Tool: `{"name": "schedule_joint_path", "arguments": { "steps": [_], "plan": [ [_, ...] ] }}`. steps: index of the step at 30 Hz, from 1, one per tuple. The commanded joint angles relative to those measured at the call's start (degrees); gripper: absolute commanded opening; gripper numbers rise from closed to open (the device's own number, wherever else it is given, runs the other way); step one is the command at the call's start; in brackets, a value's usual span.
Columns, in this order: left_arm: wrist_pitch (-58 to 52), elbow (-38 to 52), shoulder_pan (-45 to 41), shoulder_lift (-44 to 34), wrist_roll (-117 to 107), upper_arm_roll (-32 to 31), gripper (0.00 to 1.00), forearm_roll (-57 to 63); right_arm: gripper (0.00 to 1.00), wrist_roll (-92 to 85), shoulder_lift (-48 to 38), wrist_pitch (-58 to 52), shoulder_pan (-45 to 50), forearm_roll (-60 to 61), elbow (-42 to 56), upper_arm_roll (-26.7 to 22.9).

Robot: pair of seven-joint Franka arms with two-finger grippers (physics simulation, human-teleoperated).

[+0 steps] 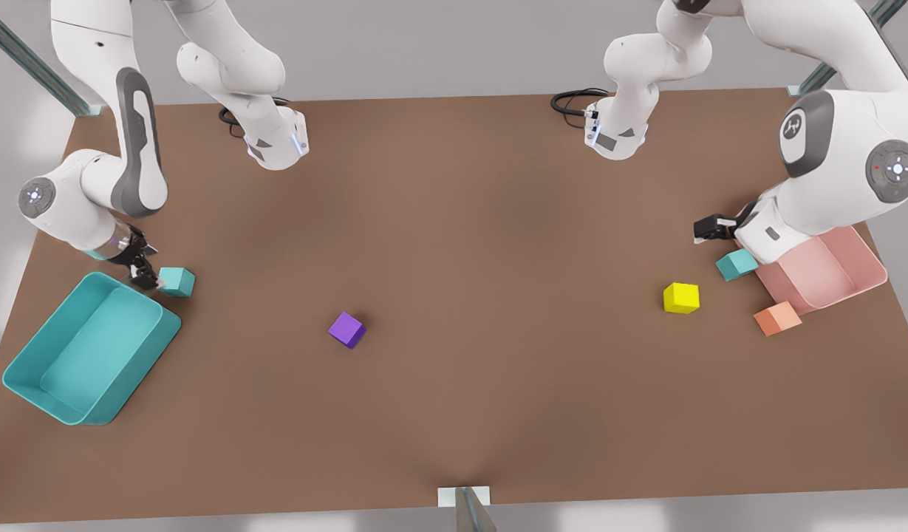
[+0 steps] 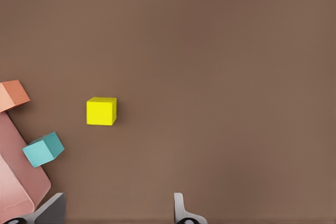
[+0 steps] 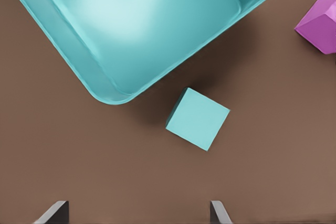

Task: Stack the two blue cubes on top of each other

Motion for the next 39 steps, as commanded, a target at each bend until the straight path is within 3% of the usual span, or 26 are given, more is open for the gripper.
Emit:
{"name": "schedule_joint_path", "arguments": {
  "steps": [1,18,39],
  "plan": [
    [0.00,-0.07,0.04,-0.01,0.21,-0.02,1.00,0.05,1.00,14.09,-0.54,10.68,2.02,-0.06,-2.17,0.11],
    [-0.09,-0.16,-0.31,-0.01,0.12,-0.11,1.00,-0.04,1.00,20.68,9.91,16.04,0.52,-0.23,-2.78,-0.32],
    [-0.35,-0.34,-0.31,0.69,0.12,-0.20,1.00,-0.04,1.00,16.90,13.96,20.52,-2.82,-0.15,-4.89,-0.94]
  ]
}}
